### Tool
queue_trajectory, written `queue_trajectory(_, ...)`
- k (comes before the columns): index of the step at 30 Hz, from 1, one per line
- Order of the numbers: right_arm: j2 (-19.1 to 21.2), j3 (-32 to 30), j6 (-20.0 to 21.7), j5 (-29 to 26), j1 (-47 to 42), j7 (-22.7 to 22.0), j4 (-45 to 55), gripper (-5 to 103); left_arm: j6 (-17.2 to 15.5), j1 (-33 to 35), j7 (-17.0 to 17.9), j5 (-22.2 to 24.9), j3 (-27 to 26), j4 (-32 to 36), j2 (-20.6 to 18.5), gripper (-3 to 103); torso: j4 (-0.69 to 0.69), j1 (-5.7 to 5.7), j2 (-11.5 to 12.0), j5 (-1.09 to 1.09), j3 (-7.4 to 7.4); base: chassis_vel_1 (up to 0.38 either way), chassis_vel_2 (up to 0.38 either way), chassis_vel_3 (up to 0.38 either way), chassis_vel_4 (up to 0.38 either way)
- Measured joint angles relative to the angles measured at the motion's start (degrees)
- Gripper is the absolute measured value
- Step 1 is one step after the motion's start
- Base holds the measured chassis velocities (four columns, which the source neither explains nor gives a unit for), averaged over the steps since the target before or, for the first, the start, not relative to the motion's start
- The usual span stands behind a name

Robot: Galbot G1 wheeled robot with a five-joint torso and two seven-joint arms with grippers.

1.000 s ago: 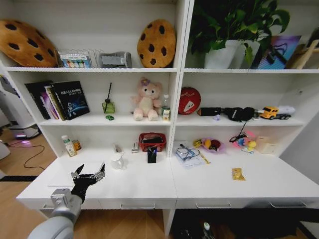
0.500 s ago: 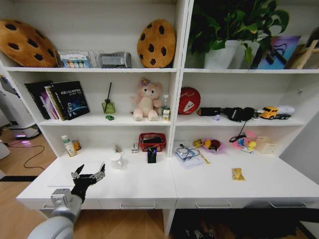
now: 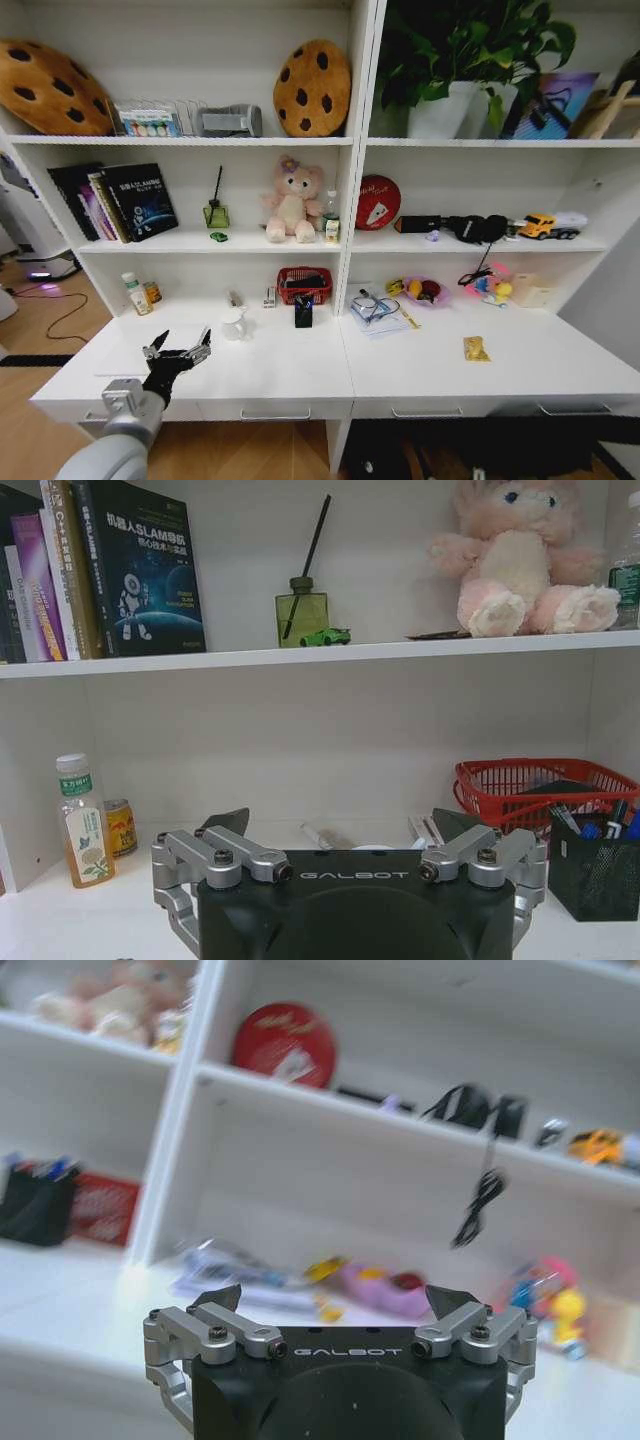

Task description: Organize the objects on the table.

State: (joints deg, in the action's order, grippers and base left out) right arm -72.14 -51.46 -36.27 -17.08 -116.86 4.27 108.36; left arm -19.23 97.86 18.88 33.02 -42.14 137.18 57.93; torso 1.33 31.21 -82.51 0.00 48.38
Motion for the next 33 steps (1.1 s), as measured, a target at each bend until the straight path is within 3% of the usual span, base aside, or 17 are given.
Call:
queue_trajectory(1, 0.00, 0.00, 0.00, 0.00, 0.00, 0.00, 0.00, 100, 0.00, 0.00, 0.00, 0.00, 0.00, 0.00, 0.00, 100, 0.00, 0.00, 0.00, 0.00, 0.00, 0.000, 0.000, 0.000, 0.000)
queue_trajectory(4, 0.99, -7.37, 11.22, -10.59, 0.55, -4.08, 10.31, 100, 0.00, 0.00, 0.01, 0.00, 0.00, 0.00, 0.00, 100, 0.03, 0.00, 0.00, -0.01, 0.01, 0.000, 0.000, 0.000, 0.000)
queue_trajectory(5, 0.99, -7.37, 11.22, -10.59, 0.55, -4.08, 10.31, 100, 0.00, 0.00, 0.01, 0.00, 0.00, 0.00, 0.00, 100, 0.03, 0.00, 0.00, -0.01, 0.01, 0.000, 0.000, 0.000, 0.000)
queue_trajectory(8, 3.03, -10.67, 19.86, -17.50, 3.78, -7.12, 17.44, 100, 0.00, 0.00, 0.01, 0.00, 0.00, 0.00, 0.00, 100, 0.01, 0.00, 0.01, 0.00, 0.01, 0.000, 0.000, 0.000, 0.000)
queue_trajectory(9, 3.03, -10.67, 19.86, -17.50, 3.78, -7.12, 17.44, 100, 0.00, 0.00, 0.01, 0.00, 0.00, 0.00, 0.00, 100, 0.01, 0.00, 0.01, 0.00, 0.01, 0.000, 0.000, 0.000, 0.000)
queue_trajectory(12, 6.09, -11.63, 27.34, -22.31, 8.44, -9.63, 21.49, 100, 0.00, 0.00, 0.01, 0.00, 0.00, 0.00, 0.00, 100, 0.01, 0.01, 0.02, 0.02, 0.01, 0.000, 0.000, 0.000, 0.000)
queue_trajectory(13, 6.09, -11.63, 27.34, -22.31, 8.44, -9.63, 21.49, 100, 0.00, 0.00, 0.01, 0.00, 0.00, 0.00, 0.00, 100, 0.01, 0.01, 0.02, 0.02, 0.01, 0.000, 0.000, 0.000, 0.000)
queue_trajectory(16, 9.11, -10.98, 34.21, -26.83, 11.46, -10.99, 22.70, 100, 0.00, 0.00, 0.01, 0.00, 0.00, 0.00, 0.00, 100, 0.01, 0.01, 0.02, 0.01, 0.01, 0.000, 0.000, 0.000, 0.000)
queue_trajectory(23, 14.21, -6.91, 38.76, -25.78, 15.04, -10.74, 19.95, 100, 0.00, -0.01, 0.02, 0.00, 0.00, 0.00, 0.00, 100, 0.02, 0.01, 0.02, 0.00, 0.01, -0.013, -0.016, 0.013, 0.013)
queue_trajectory(33, 16.93, -1.22, 40.05, -24.81, 22.97, -12.05, 13.31, 100, 0.00, 0.00, 0.02, 0.00, 0.00, 0.00, 0.00, 100, 0.02, 0.02, 0.02, 0.00, 0.01, -0.148, -0.128, 0.145, 0.141)
